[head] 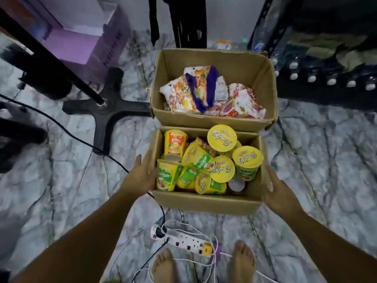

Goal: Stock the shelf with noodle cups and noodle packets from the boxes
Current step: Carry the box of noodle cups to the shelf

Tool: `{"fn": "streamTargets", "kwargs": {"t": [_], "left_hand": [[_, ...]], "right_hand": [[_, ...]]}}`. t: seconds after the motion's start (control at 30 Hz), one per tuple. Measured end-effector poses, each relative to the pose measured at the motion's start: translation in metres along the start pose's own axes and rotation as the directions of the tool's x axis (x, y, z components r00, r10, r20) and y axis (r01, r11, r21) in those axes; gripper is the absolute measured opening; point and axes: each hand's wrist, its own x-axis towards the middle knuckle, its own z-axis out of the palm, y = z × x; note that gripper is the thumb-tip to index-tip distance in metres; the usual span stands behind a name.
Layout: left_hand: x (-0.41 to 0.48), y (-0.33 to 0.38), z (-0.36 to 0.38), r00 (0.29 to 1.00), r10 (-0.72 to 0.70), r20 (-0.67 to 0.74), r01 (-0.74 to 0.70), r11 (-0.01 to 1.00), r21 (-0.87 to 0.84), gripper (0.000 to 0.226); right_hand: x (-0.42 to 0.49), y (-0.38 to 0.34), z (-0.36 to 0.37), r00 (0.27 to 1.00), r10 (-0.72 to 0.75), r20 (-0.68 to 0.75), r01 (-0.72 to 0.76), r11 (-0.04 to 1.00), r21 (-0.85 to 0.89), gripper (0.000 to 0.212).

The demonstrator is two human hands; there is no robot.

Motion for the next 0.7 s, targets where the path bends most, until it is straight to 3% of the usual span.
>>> {"fn": "streamTargets", "kwargs": {"t": [0.23, 0.4, 0.7], "left_hand": [[0.069, -0.041, 0.033, 0.996, 0.069, -0.061, -0.073, 0.995, -0.064, 0.065], [0.080, -0.050, 0.039, 0.998, 0.067, -0.003, -0.067, 0.996, -0.057, 0.069], [0.086, -0.055, 0.045, 0.992, 0.100, 0.078, -0.099, 0.995, -0.023, 0.084]], "right_hand": [[0.043, 0.031, 0.048, 0.996, -0.072, -0.057, 0.077, 0.992, 0.098, 0.081], [0.053, 0.040, 0.057, 0.988, -0.037, -0.148, 0.042, 0.999, 0.030, 0.086], [0.066, 0.038, 0.063, 0.991, -0.034, -0.132, 0.032, 0.999, -0.021, 0.091]]}}
